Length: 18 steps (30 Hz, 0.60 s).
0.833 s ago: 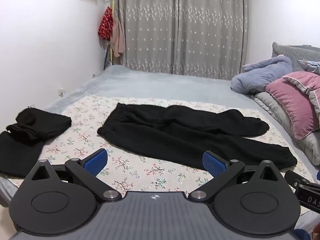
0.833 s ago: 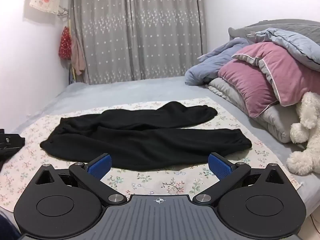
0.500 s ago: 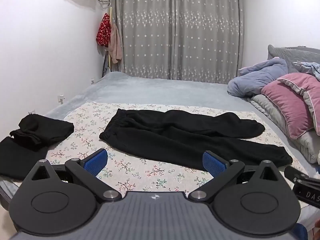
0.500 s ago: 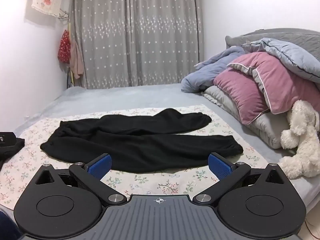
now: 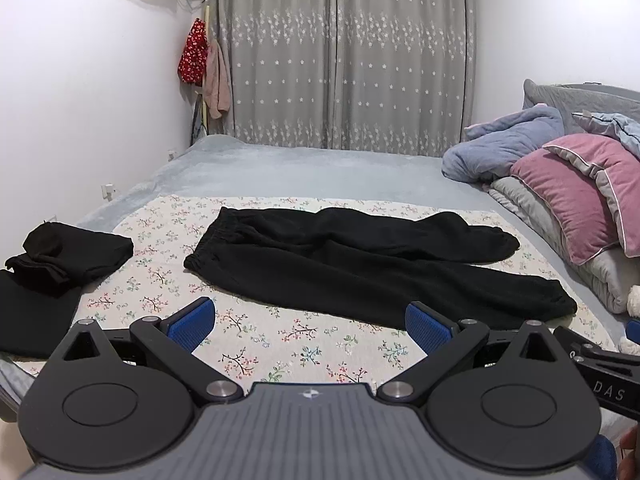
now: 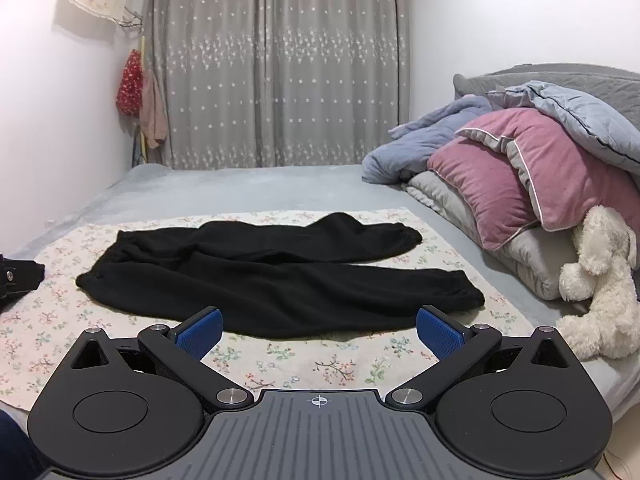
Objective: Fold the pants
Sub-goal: 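Move both tools toward the black sweatpants on the floral sheet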
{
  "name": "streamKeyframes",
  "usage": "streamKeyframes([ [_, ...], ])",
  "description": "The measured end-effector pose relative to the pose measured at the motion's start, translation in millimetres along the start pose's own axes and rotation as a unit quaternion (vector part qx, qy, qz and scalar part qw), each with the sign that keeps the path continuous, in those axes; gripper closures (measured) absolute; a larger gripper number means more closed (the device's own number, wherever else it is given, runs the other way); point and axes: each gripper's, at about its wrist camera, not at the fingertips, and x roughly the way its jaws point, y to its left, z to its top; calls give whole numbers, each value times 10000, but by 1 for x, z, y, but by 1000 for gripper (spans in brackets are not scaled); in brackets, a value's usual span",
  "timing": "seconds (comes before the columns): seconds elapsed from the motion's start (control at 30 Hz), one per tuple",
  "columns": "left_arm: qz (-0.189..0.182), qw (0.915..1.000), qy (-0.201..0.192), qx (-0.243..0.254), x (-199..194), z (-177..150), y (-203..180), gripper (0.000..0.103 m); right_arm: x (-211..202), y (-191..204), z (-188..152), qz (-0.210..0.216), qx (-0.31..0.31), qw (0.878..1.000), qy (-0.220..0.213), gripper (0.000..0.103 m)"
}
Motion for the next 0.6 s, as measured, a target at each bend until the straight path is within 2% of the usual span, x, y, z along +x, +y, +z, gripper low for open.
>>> streamKeyframes([
  [0.6, -26, 9996, 270, -45, 13, 0, 3, 2, 6, 12, -3, -278, -196, 9994, 55, 0],
])
